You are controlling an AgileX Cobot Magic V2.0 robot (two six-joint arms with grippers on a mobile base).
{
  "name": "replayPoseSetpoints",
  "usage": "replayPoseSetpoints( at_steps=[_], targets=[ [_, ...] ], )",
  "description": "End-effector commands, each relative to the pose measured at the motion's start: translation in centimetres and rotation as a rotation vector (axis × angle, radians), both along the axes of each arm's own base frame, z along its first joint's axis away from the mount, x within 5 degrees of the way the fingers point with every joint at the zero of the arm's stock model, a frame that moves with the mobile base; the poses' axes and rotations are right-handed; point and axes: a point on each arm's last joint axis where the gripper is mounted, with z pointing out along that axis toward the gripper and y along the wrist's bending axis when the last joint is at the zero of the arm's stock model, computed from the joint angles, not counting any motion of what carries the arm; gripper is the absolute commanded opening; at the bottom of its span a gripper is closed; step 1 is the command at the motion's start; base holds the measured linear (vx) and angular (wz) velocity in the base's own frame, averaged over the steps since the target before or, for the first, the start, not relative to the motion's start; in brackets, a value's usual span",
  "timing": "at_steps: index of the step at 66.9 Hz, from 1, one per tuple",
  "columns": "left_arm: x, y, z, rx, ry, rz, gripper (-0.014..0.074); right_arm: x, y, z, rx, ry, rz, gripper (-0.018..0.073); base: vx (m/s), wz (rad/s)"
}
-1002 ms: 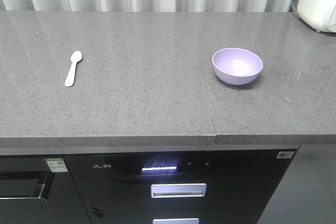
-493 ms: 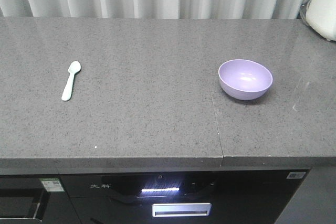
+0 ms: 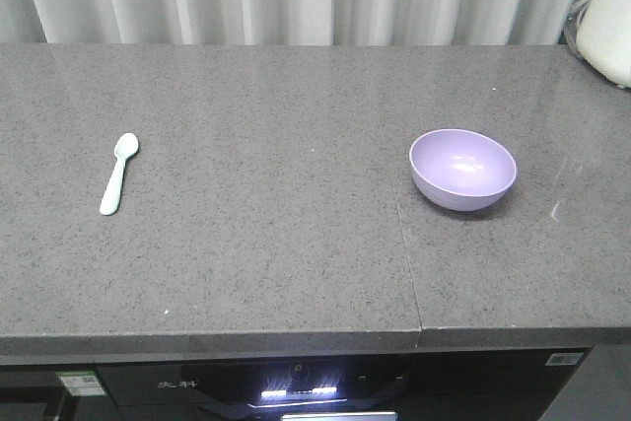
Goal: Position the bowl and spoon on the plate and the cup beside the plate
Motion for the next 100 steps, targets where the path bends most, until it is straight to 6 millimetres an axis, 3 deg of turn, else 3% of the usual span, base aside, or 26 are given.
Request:
replayPoseSetpoints(
  at_steps=[1, 100],
  targets=[
    [-0.16, -0.09, 1.32, -0.016, -0.101, -0.013, -0.0006, 0.05, 0.01, 0.37, -0.007, -0.058, -0.002, -0.0011, 0.07, -0.01],
    [-0.16, -0.09, 1.32, -0.016, -0.101, -0.013, -0.0006, 0.05, 0.01, 0.37, -0.007, -0.058, -0.002, -0.0011, 0.05, 0.0]
  ],
)
